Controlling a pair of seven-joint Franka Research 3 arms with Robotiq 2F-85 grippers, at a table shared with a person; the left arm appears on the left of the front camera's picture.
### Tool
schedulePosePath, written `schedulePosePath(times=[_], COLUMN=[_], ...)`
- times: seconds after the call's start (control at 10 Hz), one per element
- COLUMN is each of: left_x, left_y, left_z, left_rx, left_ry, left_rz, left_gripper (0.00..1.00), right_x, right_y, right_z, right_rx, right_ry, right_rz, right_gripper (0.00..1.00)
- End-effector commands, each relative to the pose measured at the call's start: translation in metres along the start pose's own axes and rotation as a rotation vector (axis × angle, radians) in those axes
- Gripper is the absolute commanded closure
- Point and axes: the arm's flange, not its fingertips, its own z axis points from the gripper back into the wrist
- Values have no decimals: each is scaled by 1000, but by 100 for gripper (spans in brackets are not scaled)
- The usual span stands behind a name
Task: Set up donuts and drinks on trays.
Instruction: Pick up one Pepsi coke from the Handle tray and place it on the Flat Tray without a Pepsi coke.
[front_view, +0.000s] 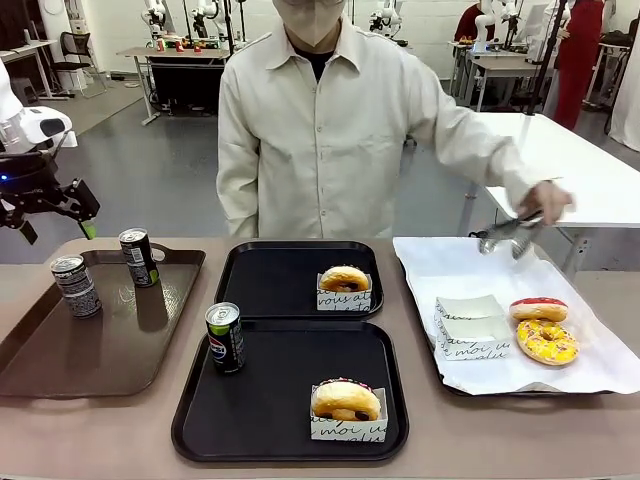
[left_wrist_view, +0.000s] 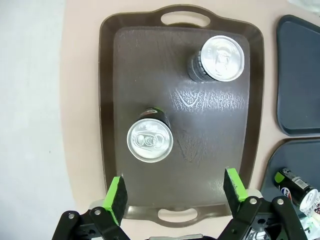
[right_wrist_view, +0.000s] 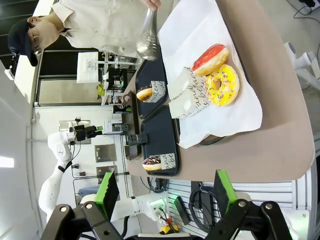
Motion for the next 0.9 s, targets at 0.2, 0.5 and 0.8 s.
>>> schedulePosePath(times=[0.2, 0.5, 0.8], left_x=[38, 51, 50], left_y=[17, 21, 24], left_z=[-22, -45, -66], left_rx=[10, 53, 90], left_ry=[33, 69, 111], left_rz=[-3, 21, 14], left_gripper=[0, 0, 0], right_x=[0, 0, 0], right_y=[0, 0, 0], right_z=[1, 1, 1], right_rx=[19, 19, 19], right_ry=[0, 0, 0], right_rz=[13, 13, 13], right_gripper=[0, 0, 0])
